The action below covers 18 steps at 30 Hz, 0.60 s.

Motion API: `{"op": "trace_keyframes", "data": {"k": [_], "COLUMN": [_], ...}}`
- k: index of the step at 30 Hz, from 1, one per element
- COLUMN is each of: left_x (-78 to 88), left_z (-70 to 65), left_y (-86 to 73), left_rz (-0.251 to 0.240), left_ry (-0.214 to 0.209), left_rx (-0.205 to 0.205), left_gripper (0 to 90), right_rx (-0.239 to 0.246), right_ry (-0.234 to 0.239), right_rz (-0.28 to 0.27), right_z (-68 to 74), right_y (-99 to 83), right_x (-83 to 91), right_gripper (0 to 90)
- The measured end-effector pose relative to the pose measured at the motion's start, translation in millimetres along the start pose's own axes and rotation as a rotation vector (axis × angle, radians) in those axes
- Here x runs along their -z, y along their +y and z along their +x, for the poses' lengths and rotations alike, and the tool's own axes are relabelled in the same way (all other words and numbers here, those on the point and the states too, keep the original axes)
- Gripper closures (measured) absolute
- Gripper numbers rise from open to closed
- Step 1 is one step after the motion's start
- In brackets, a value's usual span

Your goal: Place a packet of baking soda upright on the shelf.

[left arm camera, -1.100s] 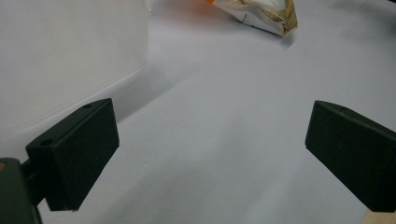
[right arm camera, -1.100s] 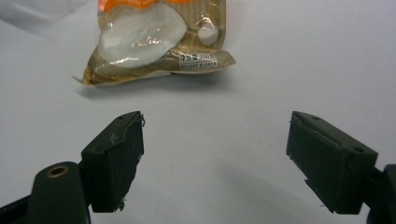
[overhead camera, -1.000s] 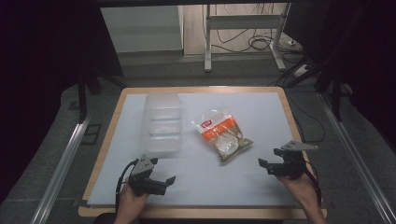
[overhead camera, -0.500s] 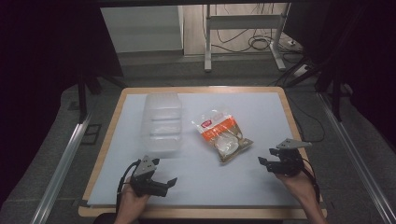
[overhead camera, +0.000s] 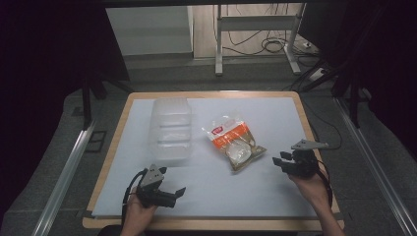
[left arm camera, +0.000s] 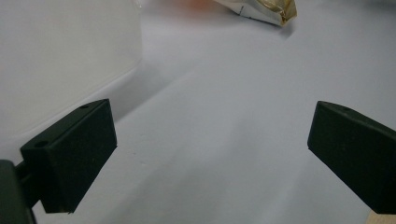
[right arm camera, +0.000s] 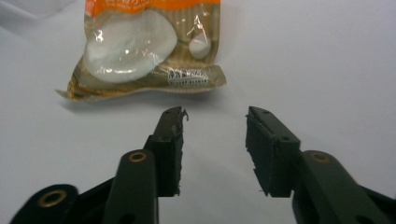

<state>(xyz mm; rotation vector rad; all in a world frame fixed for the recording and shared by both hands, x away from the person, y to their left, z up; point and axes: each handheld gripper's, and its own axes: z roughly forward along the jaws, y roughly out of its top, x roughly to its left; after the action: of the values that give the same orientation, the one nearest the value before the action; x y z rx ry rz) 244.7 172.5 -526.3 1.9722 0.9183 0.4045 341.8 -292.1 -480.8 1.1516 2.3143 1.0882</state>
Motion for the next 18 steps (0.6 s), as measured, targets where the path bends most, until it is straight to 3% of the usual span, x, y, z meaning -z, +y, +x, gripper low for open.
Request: {"op": "trace_keyframes", "data": {"k": [7, 18], "left_x": [-0.6, -0.9], "left_z": [-0.3, -0.9], "left_y": [0.0, 0.1], "left_rz": [0.006, 0.01], "left_ry": [0.009, 0.013], "left_rx": [-0.005, -0.008], "left_gripper": [1.3, 1.2], "right_rx": [0.022, 0.097], "right_ry": [-0.005, -0.017], "right_rz": [0.004, 0.055], "right_z": [-4.5, -1.7], "right_y": [11.7, 32.8], "right_x": [-11.0, -45.3], "right_gripper": [66.5, 85.8]}}
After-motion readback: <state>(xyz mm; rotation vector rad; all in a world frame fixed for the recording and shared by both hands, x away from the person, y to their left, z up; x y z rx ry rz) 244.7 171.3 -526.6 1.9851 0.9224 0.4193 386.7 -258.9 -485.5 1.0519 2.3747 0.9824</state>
